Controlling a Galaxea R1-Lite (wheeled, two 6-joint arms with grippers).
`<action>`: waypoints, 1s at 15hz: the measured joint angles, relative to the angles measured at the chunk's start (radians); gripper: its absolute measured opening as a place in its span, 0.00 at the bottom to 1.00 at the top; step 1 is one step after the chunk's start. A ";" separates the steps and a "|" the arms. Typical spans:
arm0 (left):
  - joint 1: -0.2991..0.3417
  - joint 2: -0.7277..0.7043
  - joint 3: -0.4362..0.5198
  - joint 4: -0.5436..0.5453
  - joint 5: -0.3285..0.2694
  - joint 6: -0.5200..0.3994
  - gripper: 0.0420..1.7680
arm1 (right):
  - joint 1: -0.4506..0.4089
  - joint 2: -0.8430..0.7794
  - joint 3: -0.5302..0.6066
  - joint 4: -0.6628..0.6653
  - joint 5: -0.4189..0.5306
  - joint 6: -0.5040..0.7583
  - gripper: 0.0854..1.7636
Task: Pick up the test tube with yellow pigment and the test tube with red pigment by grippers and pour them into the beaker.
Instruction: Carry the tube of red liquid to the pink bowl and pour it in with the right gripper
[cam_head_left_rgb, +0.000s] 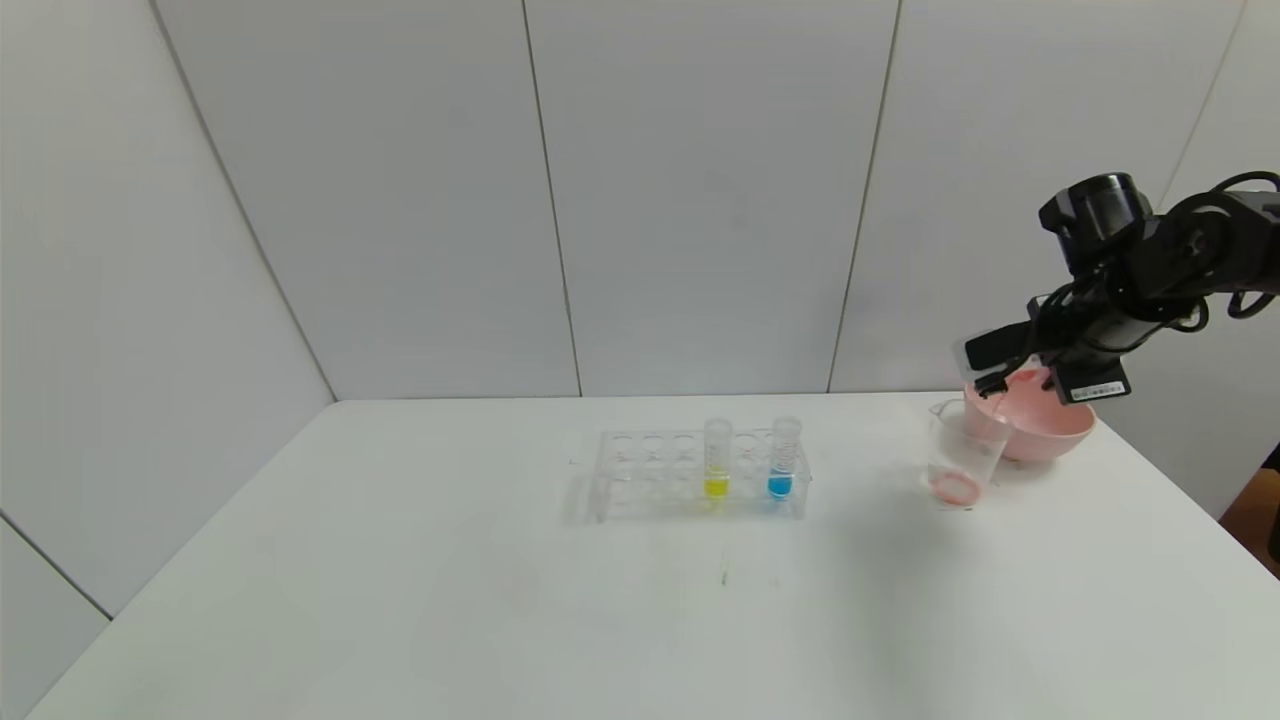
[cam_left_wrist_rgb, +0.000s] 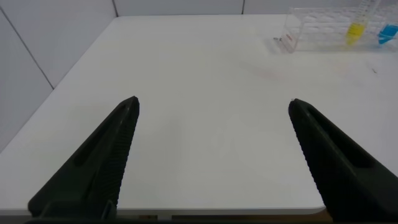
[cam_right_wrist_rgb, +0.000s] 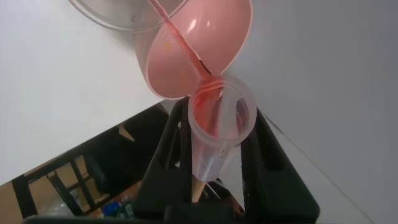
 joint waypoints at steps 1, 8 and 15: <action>0.000 0.000 0.000 0.000 0.000 0.000 0.97 | 0.003 0.000 0.000 -0.004 -0.013 0.000 0.25; 0.000 0.000 0.000 0.000 0.000 0.000 0.97 | 0.051 0.000 -0.002 -0.005 -0.074 0.000 0.25; 0.000 0.000 0.000 0.000 0.000 0.000 0.97 | 0.058 0.000 0.002 0.005 -0.123 -0.033 0.25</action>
